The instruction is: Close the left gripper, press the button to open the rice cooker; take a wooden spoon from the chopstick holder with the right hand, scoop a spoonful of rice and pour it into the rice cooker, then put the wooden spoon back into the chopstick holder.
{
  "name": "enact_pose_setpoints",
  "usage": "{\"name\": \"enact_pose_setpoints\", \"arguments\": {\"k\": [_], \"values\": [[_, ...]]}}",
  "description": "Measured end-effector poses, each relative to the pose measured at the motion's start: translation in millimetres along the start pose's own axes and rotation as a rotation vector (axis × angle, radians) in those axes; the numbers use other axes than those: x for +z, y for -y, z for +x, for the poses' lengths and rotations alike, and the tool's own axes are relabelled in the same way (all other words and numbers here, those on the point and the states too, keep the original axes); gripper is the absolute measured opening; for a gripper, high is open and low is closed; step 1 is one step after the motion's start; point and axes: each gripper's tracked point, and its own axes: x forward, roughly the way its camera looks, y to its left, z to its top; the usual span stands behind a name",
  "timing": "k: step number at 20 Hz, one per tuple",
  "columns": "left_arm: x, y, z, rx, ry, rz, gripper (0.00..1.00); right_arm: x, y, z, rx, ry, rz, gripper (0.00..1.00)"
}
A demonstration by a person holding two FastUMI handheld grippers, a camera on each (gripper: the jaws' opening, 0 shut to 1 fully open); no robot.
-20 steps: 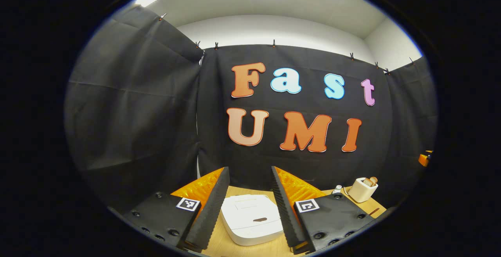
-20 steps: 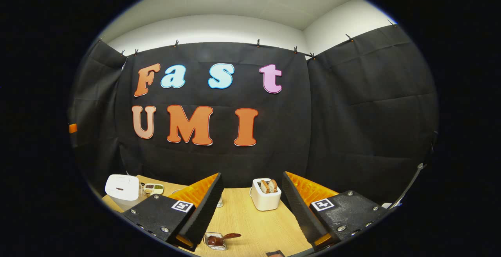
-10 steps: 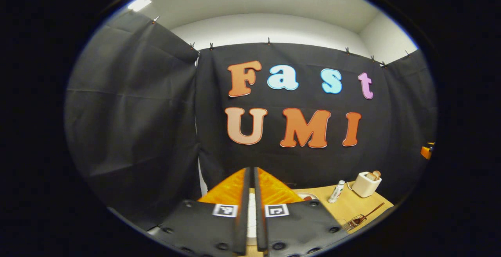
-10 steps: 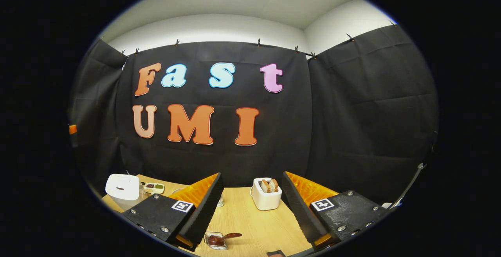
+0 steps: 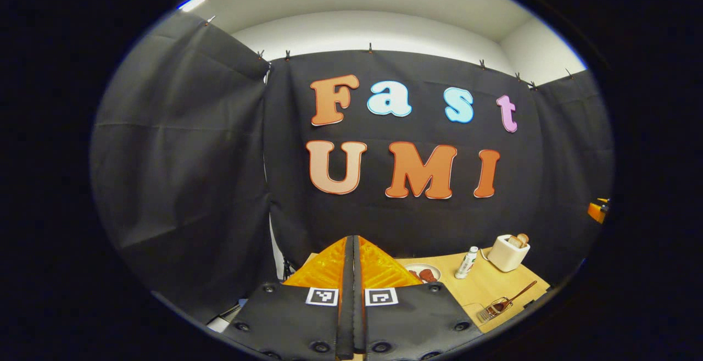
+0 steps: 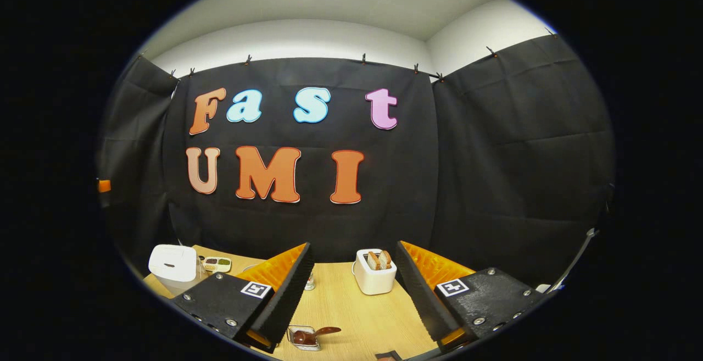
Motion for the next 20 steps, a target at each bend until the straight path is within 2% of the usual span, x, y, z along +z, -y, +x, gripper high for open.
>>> {"name": "enact_pose_setpoints", "arguments": {"k": [3, 6, 9, 11, 17, 18, 20], "values": [[-21, 12, 18, -0.036, -0.051, 0.000, 0.04, -5, -3, -1, 0.007, -0.010, 0.003, 0.94], [-43, 25, 40, -0.072, -0.084, -0.063, 0.04, -6, -10, -1, 0.019, -0.016, 0.011, 0.94], [-72, 27, 60, -0.080, -0.120, -0.044, 0.04, -8, -12, -2, 0.019, -0.019, 0.009, 0.94], [-95, 34, 71, -0.104, -0.156, -0.070, 0.04, -11, -14, -3, 0.019, -0.028, 0.008, 0.94], [-166, 40, 105, -0.102, -0.265, -0.089, 0.04, -23, -15, -4, 0.001, -0.065, 0.022, 0.94], [-179, 40, 109, -0.098, -0.286, -0.086, 0.04, -25, -14, -5, -0.004, -0.069, 0.018, 0.97], [-202, 42, 114, -0.103, -0.325, -0.115, 0.04, -26, -13, -7, -0.014, -0.079, 0.015, 0.94]]}}
